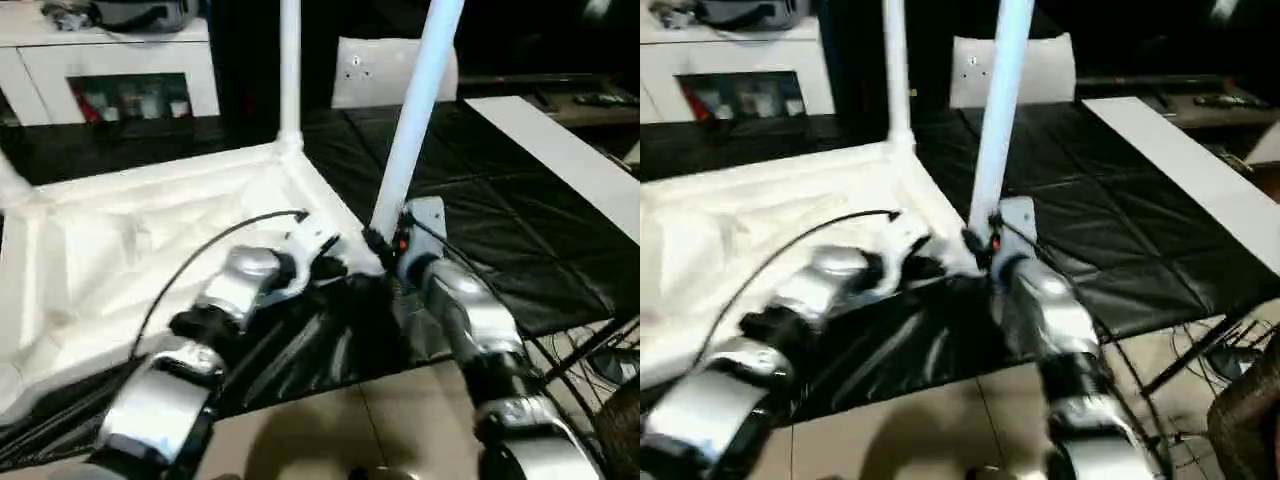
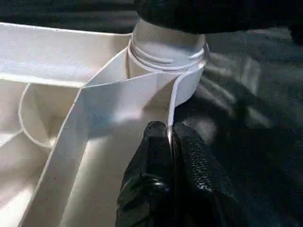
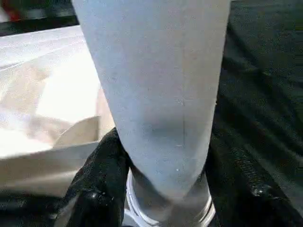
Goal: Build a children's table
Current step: Rotate leg to tighten
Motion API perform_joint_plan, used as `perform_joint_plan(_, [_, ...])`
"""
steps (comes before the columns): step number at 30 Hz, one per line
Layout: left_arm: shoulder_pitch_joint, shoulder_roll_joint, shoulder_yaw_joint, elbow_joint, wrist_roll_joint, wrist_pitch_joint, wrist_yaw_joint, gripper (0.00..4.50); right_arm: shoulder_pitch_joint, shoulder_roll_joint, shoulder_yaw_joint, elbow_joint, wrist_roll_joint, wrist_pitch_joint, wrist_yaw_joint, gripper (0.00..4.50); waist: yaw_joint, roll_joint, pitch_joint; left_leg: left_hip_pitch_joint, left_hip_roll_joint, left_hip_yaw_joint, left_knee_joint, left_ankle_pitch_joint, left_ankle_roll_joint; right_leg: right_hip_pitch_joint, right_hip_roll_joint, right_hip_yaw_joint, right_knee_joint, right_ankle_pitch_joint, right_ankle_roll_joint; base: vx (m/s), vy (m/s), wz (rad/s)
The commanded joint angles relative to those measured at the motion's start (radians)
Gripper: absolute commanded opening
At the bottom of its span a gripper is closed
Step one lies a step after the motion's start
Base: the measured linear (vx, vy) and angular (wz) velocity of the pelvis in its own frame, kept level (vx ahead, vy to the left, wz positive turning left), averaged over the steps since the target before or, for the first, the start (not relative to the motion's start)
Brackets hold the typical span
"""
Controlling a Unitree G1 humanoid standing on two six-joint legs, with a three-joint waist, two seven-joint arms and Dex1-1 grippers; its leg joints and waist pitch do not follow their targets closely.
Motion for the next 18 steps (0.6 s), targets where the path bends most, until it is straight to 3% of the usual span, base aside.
perform_joint_plan(1, [-0.044,-0.043,0.101,-0.054,-0.059,-0.032,0.162,0.00,0.009,0.098,0.058,0.018,0.058,0.016,0.068,2.28,0.005,-0.003,-0.061,0.009,0.038,-0.018,-0.086,-0.299,0.034,0.035,-0.062,0.042,-0.075,-0.420,-0.135,0.000,0.000,0.00])
perform_joint_plan(3, [-0.034,-0.039,0.090,-0.070,-0.052,-0.024,0.141,0.00,0.010,0.097,0.056,0.009,0.052,-0.007,0.071,2.28,0.009,-0.005,-0.066,0.007,0.039,-0.013,-0.084,-0.257,0.043,0.037,-0.062,0.049,-0.061,-0.328,-0.166,0.000,0.000,0.00])
perform_joint_plan(4, [-0.033,-0.038,0.090,-0.071,-0.052,-0.024,0.140,0.00,0.010,0.097,0.056,0.009,0.052,-0.007,0.071,2.49,0.015,-0.004,-0.069,0.007,0.039,-0.010,-0.082,-0.223,0.056,0.039,-0.062,0.051,-0.055,-0.287,-0.179,0.000,0.000,0.00])
perform_joint_plan(7, [-0.002,-0.008,0.059,-0.104,-0.046,-0.030,0.041,0.00,0.025,0.071,0.052,-0.011,0.055,-0.026,0.100,2.72,0.021,-0.005,-0.072,0.004,0.038,-0.005,-0.077,-0.182,0.080,0.039,-0.061,0.052,-0.049,-0.257,-0.195,0.017,-0.011,0.00])
perform_joint_plan(9, [0.012,0.016,0.038,-0.115,-0.039,-0.042,-0.009,0.00,0.037,0.043,0.058,-0.018,0.045,-0.050,0.123,2.86,0.020,-0.004,-0.076,-0.008,0.036,-0.005,-0.075,-0.133,0.096,0.047,-0.061,0.051,-0.040,-0.206,-0.197,0.000,0.000,0.00])
perform_joint_plan(11, [0.036,0.059,0.005,-0.134,-0.035,-0.070,-0.107,0.00,0.058,-0.010,0.063,-0.035,0.041,-0.081,0.187,3.17,0.022,-0.006,-0.077,-0.010,0.034,-0.001,-0.069,-0.089,0.111,0.048,-0.059,0.054,-0.031,-0.140,-0.220,0.000,0.000,0.00])
perform_joint_plan(14, [0.040,0.069,-0.002,-0.137,-0.034,-0.075,-0.127,0.00,0.064,-0.024,0.064,-0.041,0.041,-0.086,0.204,3.28,0.023,-0.005,-0.080,-0.010,0.034,0.001,-0.064,-0.056,0.134,0.049,-0.057,0.056,-0.017,-0.061,-0.246,0.000,0.000,0.00])
perform_joint_plan(17, [0.060,0.139,-0.037,-0.142,-0.026,-0.128,-0.275,0.00,0.103,-0.131,0.077,-0.087,0.054,-0.123,0.363,3.62,0.027,-0.006,-0.072,-0.007,0.035,0.002,-0.067,-0.108,0.131,0.048,-0.055,0.054,-0.029,-0.139,-0.238,0.000,0.000,0.00])
perform_joint_plan(18, [0.065,0.155,-0.047,-0.142,-0.030,-0.148,-0.322,0.00,0.115,-0.164,0.082,-0.103,0.062,-0.132,0.422,3.65,0.027,-0.007,-0.072,-0.006,0.038,0.001,-0.068,-0.131,0.116,0.047,-0.056,0.055,-0.031,-0.180,-0.230,0.000,0.000,0.00])
